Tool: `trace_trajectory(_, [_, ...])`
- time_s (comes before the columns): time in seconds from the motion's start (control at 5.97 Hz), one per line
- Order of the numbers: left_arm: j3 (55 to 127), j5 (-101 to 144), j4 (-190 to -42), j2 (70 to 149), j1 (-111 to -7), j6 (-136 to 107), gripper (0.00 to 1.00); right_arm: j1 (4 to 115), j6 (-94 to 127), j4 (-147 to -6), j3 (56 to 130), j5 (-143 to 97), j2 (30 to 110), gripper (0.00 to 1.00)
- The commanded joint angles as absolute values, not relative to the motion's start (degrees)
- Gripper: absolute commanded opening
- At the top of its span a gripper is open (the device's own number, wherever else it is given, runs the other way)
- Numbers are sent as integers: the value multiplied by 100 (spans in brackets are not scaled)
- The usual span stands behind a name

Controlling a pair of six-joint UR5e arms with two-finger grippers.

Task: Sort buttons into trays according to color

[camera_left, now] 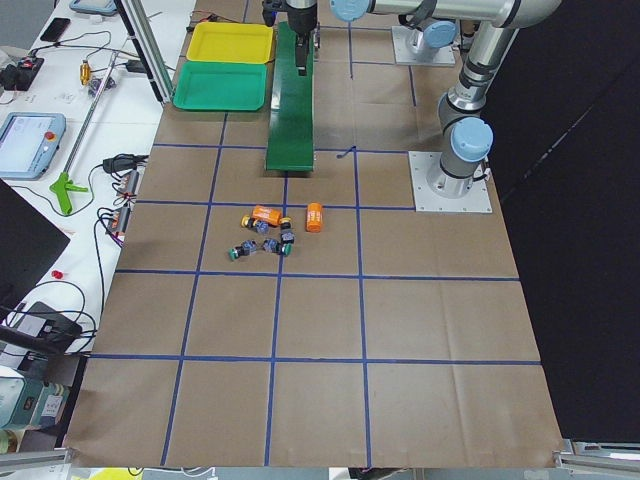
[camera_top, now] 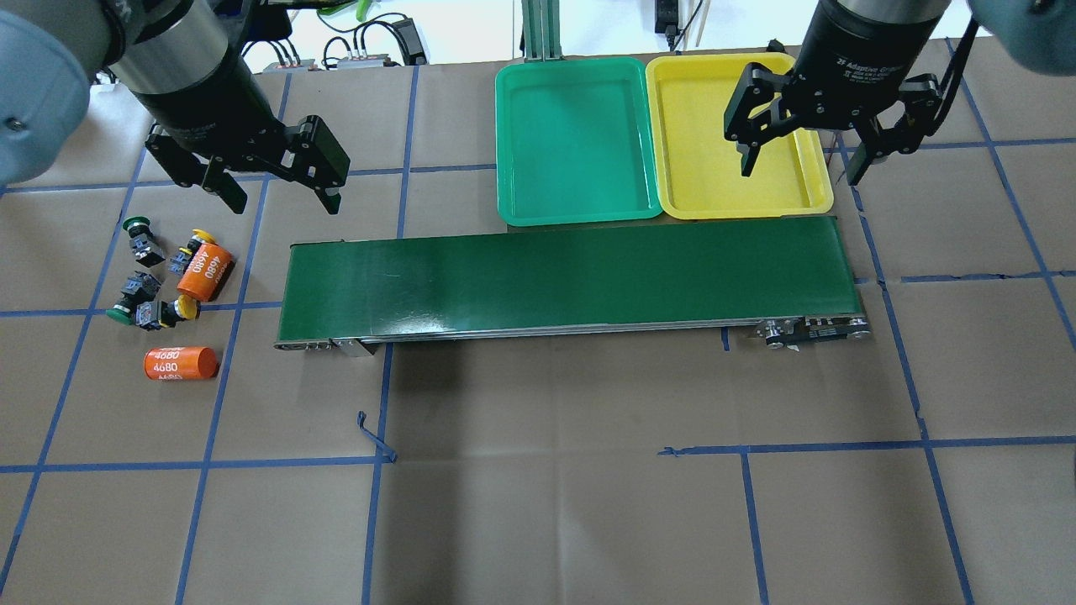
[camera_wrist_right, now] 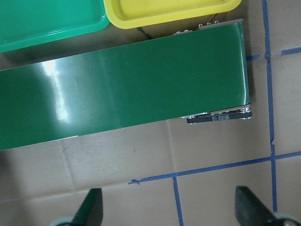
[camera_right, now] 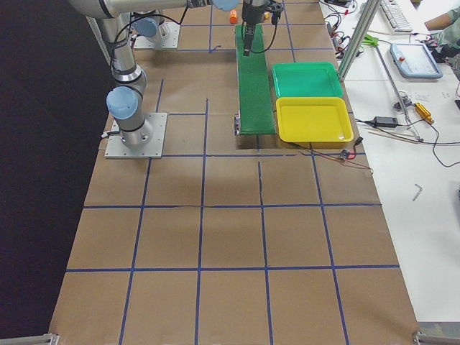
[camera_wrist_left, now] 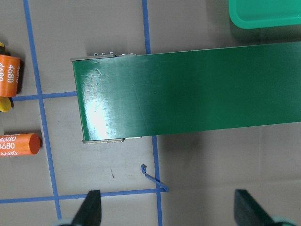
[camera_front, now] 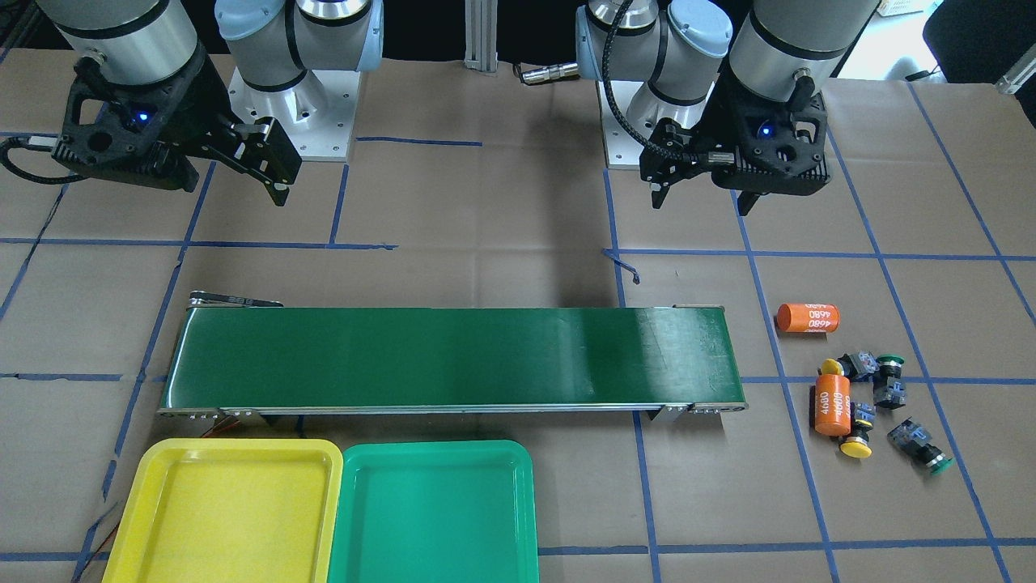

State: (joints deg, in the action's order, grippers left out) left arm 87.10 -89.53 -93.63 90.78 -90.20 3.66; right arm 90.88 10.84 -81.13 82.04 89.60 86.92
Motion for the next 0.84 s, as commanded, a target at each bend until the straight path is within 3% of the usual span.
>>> trace_trajectory(0.0, [8710, -8956, -9378, 9070, -9009, 378, 98, 9088, 1099, -8112, 8209, 8956, 8692, 100])
trace_trajectory(0.33, [8771, -8973, -9387, 9114, -8756, 474, 98, 9088, 1090, -8112, 8209, 8965, 8684, 100])
trace_trajectory(0.67, [8955, -8947, -9596, 9079, -7573, 1538, 98, 9088, 1081, -8112, 8209, 8965, 8684, 100])
